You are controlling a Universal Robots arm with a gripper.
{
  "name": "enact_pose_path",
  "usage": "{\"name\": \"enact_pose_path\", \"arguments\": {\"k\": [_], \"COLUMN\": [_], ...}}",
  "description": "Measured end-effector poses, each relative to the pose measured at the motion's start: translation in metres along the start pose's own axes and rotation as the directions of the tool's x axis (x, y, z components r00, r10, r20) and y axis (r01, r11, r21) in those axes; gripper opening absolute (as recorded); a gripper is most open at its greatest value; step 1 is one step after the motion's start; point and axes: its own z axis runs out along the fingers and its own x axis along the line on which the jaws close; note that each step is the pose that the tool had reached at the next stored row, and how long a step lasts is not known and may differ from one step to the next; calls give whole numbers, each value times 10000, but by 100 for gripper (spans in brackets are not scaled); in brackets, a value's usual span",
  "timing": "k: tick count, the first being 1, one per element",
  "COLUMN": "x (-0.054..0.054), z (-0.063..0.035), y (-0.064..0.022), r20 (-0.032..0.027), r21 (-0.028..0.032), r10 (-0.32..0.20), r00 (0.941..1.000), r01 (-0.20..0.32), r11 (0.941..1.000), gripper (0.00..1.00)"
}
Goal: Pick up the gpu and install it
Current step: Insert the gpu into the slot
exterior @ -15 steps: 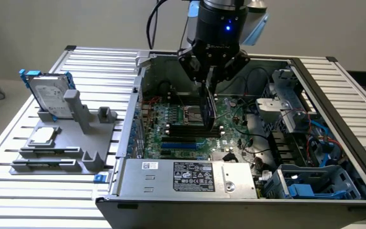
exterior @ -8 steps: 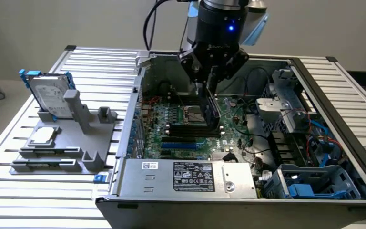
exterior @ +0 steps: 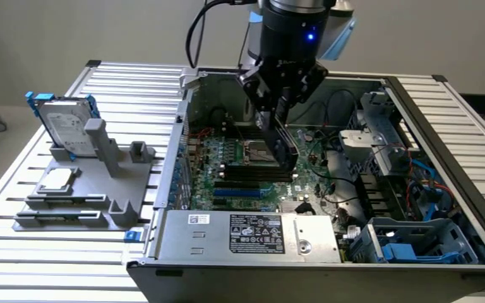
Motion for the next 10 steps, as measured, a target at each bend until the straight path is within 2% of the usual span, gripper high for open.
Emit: {"name": "enact_pose_path", "arguments": {"k": [5,10], "x": [0,0], "z": [0,0], "y": [0,0], "r20": [14,26], "r21": [29,60], "r10": [-903,-1810], "r00": [9959,9835], "r01": [903,1810], "r11": [9959,9835], "gripper": [27,27]}}
